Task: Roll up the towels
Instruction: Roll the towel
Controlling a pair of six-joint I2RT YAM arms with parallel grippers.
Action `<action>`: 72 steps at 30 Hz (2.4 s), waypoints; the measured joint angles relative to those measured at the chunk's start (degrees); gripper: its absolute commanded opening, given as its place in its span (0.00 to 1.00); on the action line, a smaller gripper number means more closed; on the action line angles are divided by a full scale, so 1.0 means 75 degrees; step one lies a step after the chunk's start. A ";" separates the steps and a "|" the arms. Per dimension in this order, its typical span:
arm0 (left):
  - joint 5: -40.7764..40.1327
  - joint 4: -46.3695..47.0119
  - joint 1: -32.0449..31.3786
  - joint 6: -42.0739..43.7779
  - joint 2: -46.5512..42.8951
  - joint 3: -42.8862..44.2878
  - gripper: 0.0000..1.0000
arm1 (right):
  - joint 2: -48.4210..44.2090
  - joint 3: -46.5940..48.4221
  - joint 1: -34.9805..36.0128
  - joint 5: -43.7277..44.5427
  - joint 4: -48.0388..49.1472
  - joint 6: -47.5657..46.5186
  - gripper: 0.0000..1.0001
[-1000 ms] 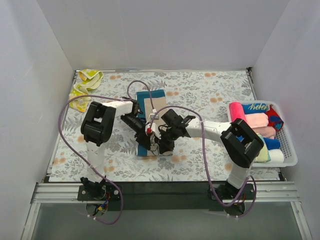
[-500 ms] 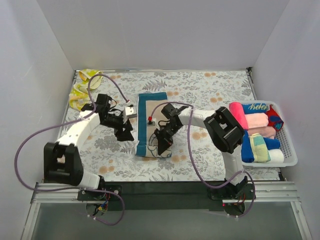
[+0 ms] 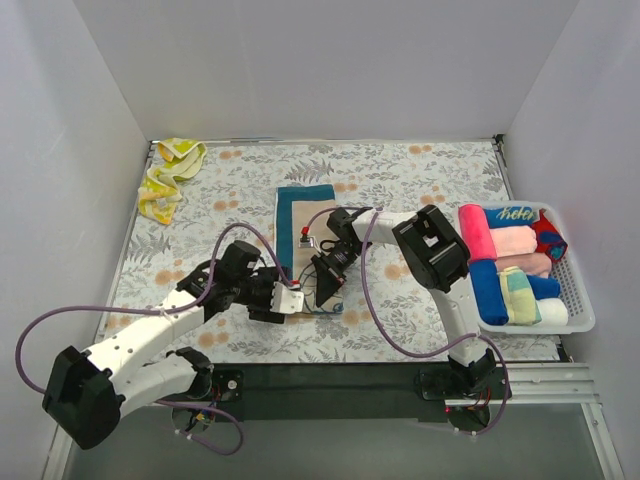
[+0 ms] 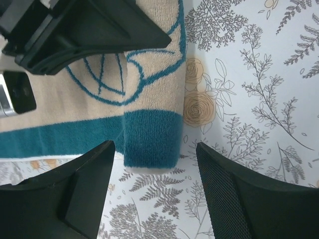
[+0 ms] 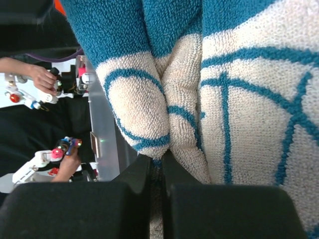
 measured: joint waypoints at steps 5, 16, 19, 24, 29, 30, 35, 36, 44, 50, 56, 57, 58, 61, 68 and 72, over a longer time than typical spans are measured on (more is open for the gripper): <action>-0.0627 0.0568 -0.0766 0.0236 -0.0029 -0.0131 0.63 | 0.0198 0.0108 -0.0044 -0.0219 -0.0131 0.0041 0.01; -0.1620 0.1795 -0.1614 0.0341 0.0708 -0.0842 0.61 | 0.0323 0.0187 -0.0064 -0.0350 -0.0265 0.0055 0.01; -0.1740 0.2136 -0.1617 0.0405 0.0822 -0.1055 0.59 | 0.0323 0.0187 -0.0064 -0.0344 -0.0268 0.0055 0.01; -0.1818 0.2448 -0.1623 0.0522 0.1008 -0.1172 0.57 | 0.0323 0.0184 -0.0064 -0.0338 -0.0271 0.0055 0.01; -0.1836 0.2640 -0.1623 0.0650 0.1169 -0.1218 0.46 | 0.0323 0.0184 -0.0064 -0.0335 -0.0274 0.0058 0.01; -0.1839 0.2696 -0.1620 0.0679 0.1207 -0.1227 0.41 | 0.0323 0.0184 -0.0064 -0.0335 -0.0274 0.0055 0.01; -0.1804 0.2827 -0.1620 0.0781 0.1405 -0.1221 0.27 | 0.0323 0.0184 -0.0061 -0.0321 -0.0283 0.0055 0.01; -0.1789 0.2827 -0.1620 0.0799 0.1445 -0.1201 0.24 | 0.0323 0.0184 -0.0061 -0.0309 -0.0289 0.0055 0.01; -0.1373 0.1629 -0.1562 0.0796 0.2043 -0.0318 0.00 | 0.0210 0.0184 -0.0064 -0.0020 -0.0393 0.0076 0.10; -0.0679 0.0659 -0.1504 0.0676 0.2562 0.0370 0.00 | -0.0020 0.0140 -0.0047 0.0437 -0.0624 0.0181 0.36; 0.0268 -0.0096 -0.1274 0.0618 0.3212 0.0994 0.00 | -0.0542 0.0061 -0.0067 0.0871 -0.0720 0.0367 0.62; 0.0455 -0.0236 -0.1169 0.0609 0.3360 0.1131 0.00 | -0.0685 0.0047 -0.0102 0.0944 -0.0714 0.0370 0.63; 0.0647 -0.0373 -0.1061 0.0589 0.3518 0.1274 0.00 | -0.0831 0.0029 -0.0149 0.1107 -0.0694 0.0364 0.63; 0.1282 -0.0892 -0.0723 0.0510 0.4048 0.1746 0.00 | -0.1317 -0.0050 -0.0469 0.1789 -0.0507 0.0297 0.64; 0.2780 -0.2177 0.0125 0.0458 0.5473 0.2789 0.00 | -0.2605 -0.0545 -0.1271 0.2961 -0.0181 -0.0009 0.62; 0.3465 -0.2780 0.0632 0.0545 0.6137 0.3165 0.00 | -0.3547 -0.1026 -0.1239 0.3322 0.0070 -0.0198 0.56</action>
